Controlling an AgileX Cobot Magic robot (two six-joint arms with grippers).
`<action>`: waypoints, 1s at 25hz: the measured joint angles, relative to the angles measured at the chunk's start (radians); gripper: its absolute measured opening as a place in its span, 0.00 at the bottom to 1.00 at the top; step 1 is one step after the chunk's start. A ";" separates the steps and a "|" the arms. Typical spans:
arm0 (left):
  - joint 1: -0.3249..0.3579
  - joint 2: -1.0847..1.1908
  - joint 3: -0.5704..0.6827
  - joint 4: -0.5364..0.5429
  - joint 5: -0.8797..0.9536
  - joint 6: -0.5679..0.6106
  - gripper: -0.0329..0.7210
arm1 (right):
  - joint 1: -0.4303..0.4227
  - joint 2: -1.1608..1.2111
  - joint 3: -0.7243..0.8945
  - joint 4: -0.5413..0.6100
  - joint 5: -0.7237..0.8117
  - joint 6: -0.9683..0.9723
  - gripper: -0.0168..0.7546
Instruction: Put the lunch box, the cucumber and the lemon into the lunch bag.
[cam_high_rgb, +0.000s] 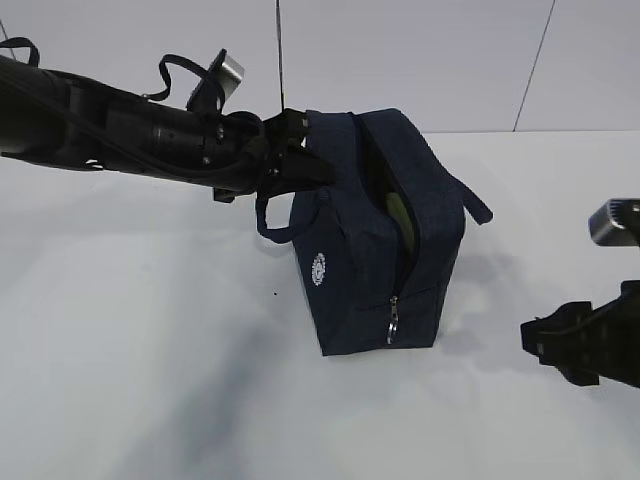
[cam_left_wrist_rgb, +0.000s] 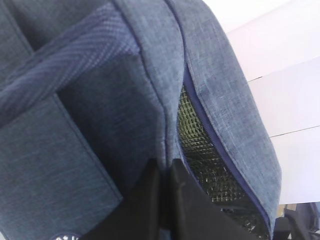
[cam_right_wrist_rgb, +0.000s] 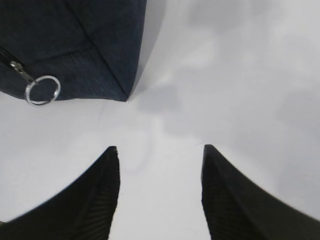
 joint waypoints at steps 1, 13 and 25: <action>0.000 0.000 0.000 0.000 0.000 0.000 0.04 | 0.000 0.026 -0.007 0.002 0.000 -0.004 0.54; 0.000 0.000 0.000 0.001 0.000 0.000 0.04 | 0.099 0.236 -0.135 0.199 0.069 -0.356 0.54; 0.000 0.000 0.000 0.002 -0.012 0.000 0.04 | 0.130 0.369 -0.177 0.841 0.266 -1.154 0.54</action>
